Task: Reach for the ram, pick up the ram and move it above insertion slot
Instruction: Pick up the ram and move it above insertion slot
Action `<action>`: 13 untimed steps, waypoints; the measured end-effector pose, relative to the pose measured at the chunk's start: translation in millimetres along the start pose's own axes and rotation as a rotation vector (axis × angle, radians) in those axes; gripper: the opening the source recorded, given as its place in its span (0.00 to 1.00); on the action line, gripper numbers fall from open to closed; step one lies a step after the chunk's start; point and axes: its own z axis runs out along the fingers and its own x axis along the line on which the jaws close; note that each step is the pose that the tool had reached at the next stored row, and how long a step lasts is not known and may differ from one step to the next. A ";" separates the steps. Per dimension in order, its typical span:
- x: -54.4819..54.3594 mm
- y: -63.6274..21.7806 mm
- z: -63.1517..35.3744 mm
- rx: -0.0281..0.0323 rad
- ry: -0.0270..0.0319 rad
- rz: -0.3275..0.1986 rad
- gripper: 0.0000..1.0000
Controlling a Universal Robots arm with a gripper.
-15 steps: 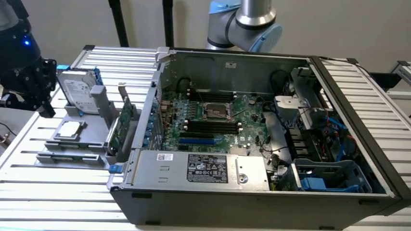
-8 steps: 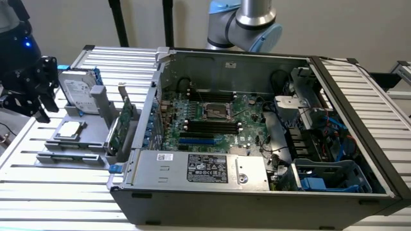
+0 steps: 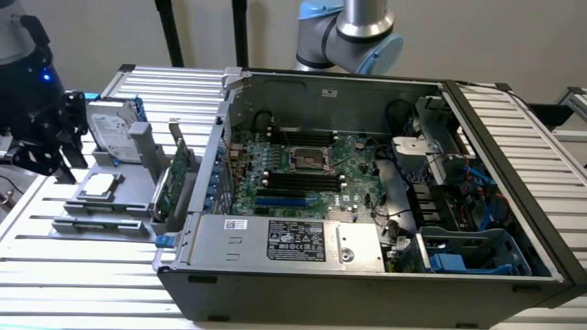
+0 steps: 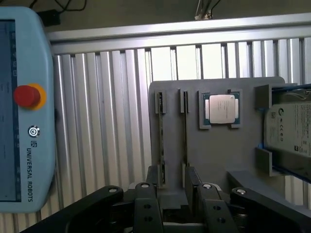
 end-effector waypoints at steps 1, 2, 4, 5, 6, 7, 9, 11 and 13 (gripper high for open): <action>0.4 -0.1 1.8 0.0001 -0.0001 0.000 0.36; 0.7 -0.2 3.6 0.0001 -0.0002 0.000 0.36; 1.4 -0.4 7.4 0.0007 -0.0007 0.000 0.36; 1.7 -0.5 9.1 0.0011 -0.0008 0.000 0.36; 2.0 -0.6 10.9 0.0017 -0.0010 -0.001 0.36; 2.2 -0.7 12.7 0.0026 -0.0014 -0.001 0.36; 2.8 -0.9 16.5 0.0035 -0.0019 -0.001 0.36; 3.4 -1.1 20.0 0.0036 -0.0020 -0.001 0.36; 4.1 -1.3 23.7 0.0034 -0.0019 -0.001 0.36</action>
